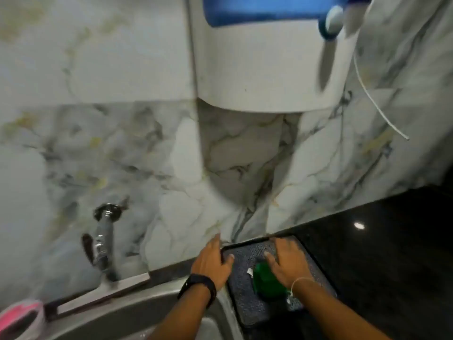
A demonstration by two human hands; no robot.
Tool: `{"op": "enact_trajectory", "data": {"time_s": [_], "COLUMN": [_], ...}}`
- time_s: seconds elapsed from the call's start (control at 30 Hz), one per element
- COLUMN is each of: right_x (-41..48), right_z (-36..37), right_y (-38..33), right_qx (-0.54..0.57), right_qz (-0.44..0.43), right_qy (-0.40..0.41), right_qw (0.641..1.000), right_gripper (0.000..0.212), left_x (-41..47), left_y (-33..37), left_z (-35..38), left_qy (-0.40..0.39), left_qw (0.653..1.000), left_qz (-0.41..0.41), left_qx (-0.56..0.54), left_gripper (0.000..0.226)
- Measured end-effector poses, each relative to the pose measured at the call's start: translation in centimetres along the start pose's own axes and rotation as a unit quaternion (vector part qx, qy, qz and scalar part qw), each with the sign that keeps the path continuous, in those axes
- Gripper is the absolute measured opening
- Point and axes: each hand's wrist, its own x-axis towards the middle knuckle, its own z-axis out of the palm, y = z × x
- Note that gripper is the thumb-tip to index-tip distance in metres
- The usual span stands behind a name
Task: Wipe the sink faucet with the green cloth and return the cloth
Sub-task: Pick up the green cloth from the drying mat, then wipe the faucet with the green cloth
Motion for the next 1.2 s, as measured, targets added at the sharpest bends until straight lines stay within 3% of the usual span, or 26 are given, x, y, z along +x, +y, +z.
{"op": "enact_trajectory", "data": {"time_s": [0.13, 0.23, 0.3, 0.4, 0.47, 0.57, 0.63, 0.7, 0.8, 0.9, 0.97, 1.07, 1.13, 1.2], "right_x": [1.0, 2.6, 3.9, 5.7, 6.5, 7.0, 6.7, 5.8, 3.4, 0.7, -0.6, -1.3, -0.7, 0.3], "right_z": [6.5, 9.9, 11.5, 13.8, 14.7, 15.5, 14.8, 13.2, 10.8, 9.4, 9.1, 7.9, 6.0, 3.7], "right_y": [7.0, 10.1, 11.0, 11.9, 11.9, 12.3, 12.0, 10.8, 7.8, 3.1, -0.7, -8.4, -13.8, -20.0], "right_qx": [0.1, 0.176, 0.222, 0.27, 0.28, 0.317, 0.41, 0.535, 0.669, 0.728, 0.707, 0.664, 0.6, 0.475], "right_qz": [0.154, 0.223, 0.238, 0.25, 0.24, 0.252, 0.285, 0.318, 0.317, 0.297, 0.29, 0.214, 0.14, -0.003], "right_qy": [-0.058, -0.06, -0.072, -0.074, -0.079, -0.088, -0.084, -0.08, -0.054, -0.023, -0.013, 0.022, 0.077, 0.128], "right_qw": [0.981, 0.957, 0.943, 0.927, 0.926, 0.91, 0.862, 0.779, 0.67, 0.617, 0.645, 0.716, 0.784, 0.87], "right_gripper": [0.06, 0.055, 0.053, 0.054, 0.05, 0.041, 0.025, 0.016, 0.035, 0.035, 0.036, 0.039, 0.04, 0.042], "left_x": [3.7, 6.4, 8.2, 10.5, 11.7, 12.5, 12.3, 11.8, 9.6, 6.0, 3.1, -0.7, -2.2, -3.0], "left_y": [-1.3, -1.6, -1.8, -1.5, -1.3, -1.4, -1.5, -1.3, -0.4, -0.8, -1.8, -4.9, -5.9, -7.1], "left_z": [9.5, 14.5, 16.7, 19.0, 19.9, 20.6, 20.2, 19.0, 15.4, 11.0, 7.0, -2.4, -9.7, -17.7], "left_qy": [-0.079, -0.118, -0.139, -0.167, -0.178, -0.182, -0.176, -0.171, -0.171, -0.182, -0.16, -0.03, 0.107, 0.252], "left_qw": [0.988, 0.971, 0.971, 0.974, 0.975, 0.977, 0.979, 0.978, 0.958, 0.938, 0.957, 0.996, 0.987, 0.958], "left_qz": [-0.111, -0.164, -0.159, -0.138, -0.121, -0.103, -0.099, -0.101, -0.108, -0.126, -0.129, -0.051, -0.013, 0.053], "left_qx": [-0.075, -0.128, -0.115, -0.071, -0.06, -0.036, -0.032, -0.068, -0.205, -0.267, -0.204, 0.061, 0.119, 0.129], "left_gripper": [0.075, 0.062, 0.056, 0.081, 0.085, 0.065, 0.047, 0.036, 0.023, 0.03, 0.03, 0.035, 0.032, 0.026]}}
